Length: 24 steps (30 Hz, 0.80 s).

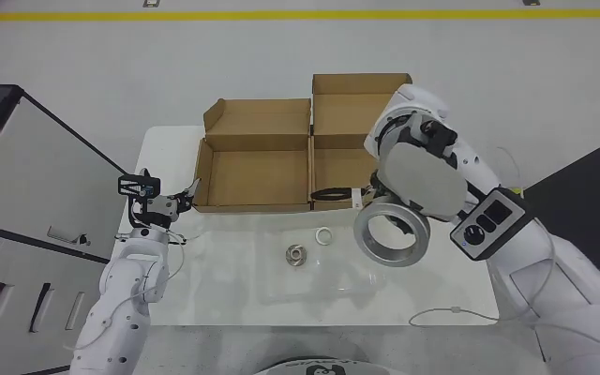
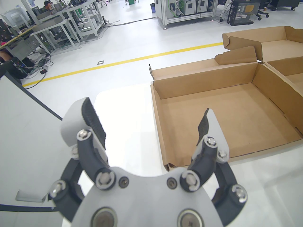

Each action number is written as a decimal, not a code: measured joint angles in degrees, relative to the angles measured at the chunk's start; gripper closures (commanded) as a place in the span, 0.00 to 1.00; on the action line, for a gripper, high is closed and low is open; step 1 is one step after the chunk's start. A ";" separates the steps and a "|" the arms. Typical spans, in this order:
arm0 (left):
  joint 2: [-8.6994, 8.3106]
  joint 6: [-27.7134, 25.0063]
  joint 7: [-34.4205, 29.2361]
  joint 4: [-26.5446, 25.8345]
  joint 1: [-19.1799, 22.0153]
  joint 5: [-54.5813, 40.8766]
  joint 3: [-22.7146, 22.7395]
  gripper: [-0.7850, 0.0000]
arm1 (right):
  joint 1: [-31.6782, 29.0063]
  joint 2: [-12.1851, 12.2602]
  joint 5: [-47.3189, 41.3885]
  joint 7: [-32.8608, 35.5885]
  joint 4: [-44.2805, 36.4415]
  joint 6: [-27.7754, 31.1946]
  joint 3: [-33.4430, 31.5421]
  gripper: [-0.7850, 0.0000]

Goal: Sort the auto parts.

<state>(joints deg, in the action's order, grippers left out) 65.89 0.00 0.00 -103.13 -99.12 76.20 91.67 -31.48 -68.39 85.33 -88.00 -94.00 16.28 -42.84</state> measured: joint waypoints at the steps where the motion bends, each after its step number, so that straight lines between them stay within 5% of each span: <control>1: 0.00 0.00 0.00 0.00 0.00 0.00 0.00 0.00 | 0.00 0.00 0.00 0.00 0.00 0.00 0.00 1.00; 24: 0.00 0.00 0.00 0.00 0.00 0.00 0.00 0.00 | -3.87 -0.95 -5.08 0.57 -3.16 -0.99 -2.11 1.00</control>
<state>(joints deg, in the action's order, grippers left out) 65.89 0.00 0.00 -103.13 -99.12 76.20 91.67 -35.35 -69.35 80.25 -87.43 -97.15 15.29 -44.95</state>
